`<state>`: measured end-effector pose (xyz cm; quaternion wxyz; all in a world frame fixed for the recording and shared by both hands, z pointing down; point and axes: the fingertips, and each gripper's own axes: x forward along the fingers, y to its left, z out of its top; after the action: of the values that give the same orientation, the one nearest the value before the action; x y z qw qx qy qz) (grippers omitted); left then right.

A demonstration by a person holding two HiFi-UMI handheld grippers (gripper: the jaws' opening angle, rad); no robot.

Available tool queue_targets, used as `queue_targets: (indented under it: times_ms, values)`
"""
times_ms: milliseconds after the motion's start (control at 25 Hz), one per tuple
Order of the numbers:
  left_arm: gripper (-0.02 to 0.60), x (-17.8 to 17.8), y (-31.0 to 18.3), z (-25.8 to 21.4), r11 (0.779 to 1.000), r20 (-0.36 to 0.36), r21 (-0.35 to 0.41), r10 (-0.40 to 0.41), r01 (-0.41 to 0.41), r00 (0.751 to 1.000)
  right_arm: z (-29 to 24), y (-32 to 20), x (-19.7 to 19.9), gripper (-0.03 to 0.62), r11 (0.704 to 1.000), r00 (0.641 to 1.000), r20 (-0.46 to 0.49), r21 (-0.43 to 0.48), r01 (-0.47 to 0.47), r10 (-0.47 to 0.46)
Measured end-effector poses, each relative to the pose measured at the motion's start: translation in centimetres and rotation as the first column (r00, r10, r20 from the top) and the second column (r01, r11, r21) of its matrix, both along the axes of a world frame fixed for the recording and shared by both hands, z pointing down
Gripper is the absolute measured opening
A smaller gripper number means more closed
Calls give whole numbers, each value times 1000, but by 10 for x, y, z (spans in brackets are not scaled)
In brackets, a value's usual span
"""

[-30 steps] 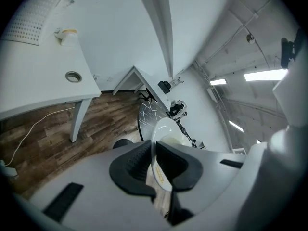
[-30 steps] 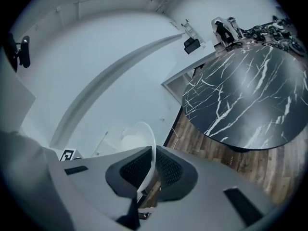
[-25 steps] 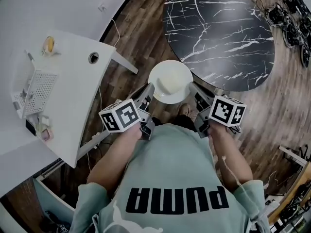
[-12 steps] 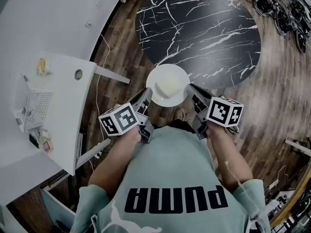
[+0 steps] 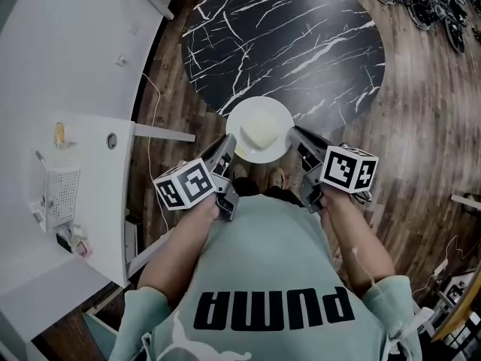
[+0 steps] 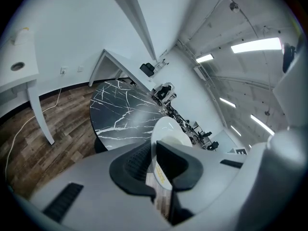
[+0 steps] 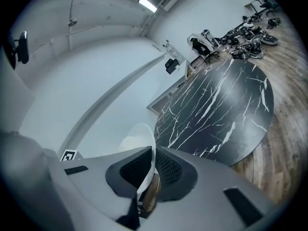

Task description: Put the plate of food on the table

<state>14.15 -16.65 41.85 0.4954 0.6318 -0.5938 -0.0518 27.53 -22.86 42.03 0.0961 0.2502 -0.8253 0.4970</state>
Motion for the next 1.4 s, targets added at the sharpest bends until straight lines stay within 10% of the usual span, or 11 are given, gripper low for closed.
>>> queue_targets:
  times_ms: [1400]
  values:
    - [38, 32, -194, 96, 912, -38, -163, 374, -375, 927, 94, -148, 43, 31, 925, 934, -186, -173, -338, 307]
